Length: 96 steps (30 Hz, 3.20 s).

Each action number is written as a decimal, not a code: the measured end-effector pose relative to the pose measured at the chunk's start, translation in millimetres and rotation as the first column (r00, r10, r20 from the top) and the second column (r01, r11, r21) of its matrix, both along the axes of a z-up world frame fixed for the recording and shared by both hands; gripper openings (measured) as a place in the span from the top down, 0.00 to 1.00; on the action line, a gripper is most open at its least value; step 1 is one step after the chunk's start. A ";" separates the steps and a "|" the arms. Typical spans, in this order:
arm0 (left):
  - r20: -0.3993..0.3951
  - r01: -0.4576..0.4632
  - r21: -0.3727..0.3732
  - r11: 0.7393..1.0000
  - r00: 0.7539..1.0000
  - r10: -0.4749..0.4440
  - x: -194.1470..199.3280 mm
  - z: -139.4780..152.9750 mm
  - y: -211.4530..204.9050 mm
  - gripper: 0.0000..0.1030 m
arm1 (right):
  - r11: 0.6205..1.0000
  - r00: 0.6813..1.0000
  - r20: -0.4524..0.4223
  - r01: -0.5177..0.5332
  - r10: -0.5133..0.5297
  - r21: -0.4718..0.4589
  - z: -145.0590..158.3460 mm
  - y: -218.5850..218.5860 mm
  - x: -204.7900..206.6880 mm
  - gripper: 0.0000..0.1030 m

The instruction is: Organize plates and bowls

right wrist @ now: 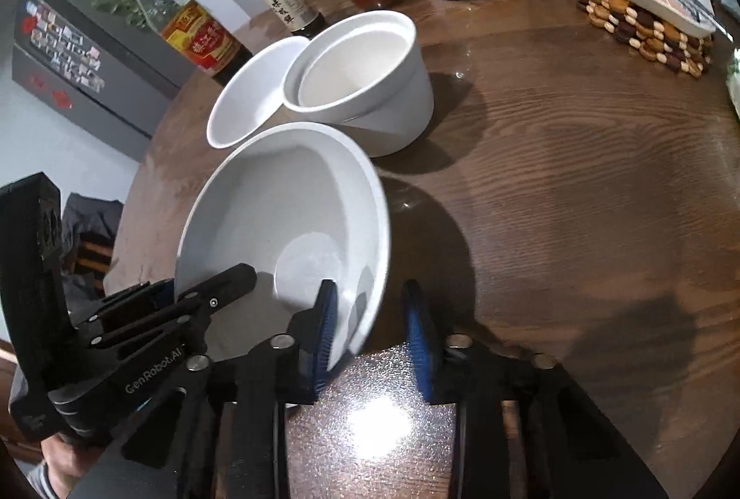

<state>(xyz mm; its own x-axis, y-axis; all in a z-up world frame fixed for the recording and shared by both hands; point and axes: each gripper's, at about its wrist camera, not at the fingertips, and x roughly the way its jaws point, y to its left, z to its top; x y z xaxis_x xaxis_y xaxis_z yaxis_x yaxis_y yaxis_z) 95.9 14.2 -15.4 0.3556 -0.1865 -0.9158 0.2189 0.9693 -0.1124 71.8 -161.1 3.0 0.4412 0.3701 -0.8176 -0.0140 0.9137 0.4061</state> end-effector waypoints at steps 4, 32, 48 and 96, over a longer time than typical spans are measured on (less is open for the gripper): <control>0.004 0.016 0.004 1.000 1.000 -0.016 -4.3 0.5 -1.6 0.82 | 0.998 1.000 0.004 -0.014 0.014 -0.056 1.6 5.6 -7.6 0.80; 0.036 0.130 0.019 0.991 0.991 -0.130 -85.4 2.3 -4.8 0.81 | 0.996 0.999 -0.037 -0.003 -0.001 -0.091 -6.7 20.0 -96.9 0.80; 0.159 0.049 -0.025 0.998 0.986 -0.045 -82.0 47.1 24.4 0.24 | 0.991 0.991 0.039 0.132 -0.132 -0.005 26.0 -26.6 -114.0 0.36; 0.305 -0.092 0.116 0.989 0.951 0.053 91.1 88.3 35.1 0.03 | 0.990 0.997 0.062 -0.043 0.035 0.132 63.9 16.7 37.7 0.35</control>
<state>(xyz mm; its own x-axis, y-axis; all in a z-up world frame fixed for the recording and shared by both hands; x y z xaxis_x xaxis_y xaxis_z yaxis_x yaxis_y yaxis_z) 186.9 49.3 72.9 0.6258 -0.0389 -0.7790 0.1522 0.9856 0.0731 109.5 -144.4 66.9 0.4707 0.4921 -0.7323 -0.0765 0.8497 0.5217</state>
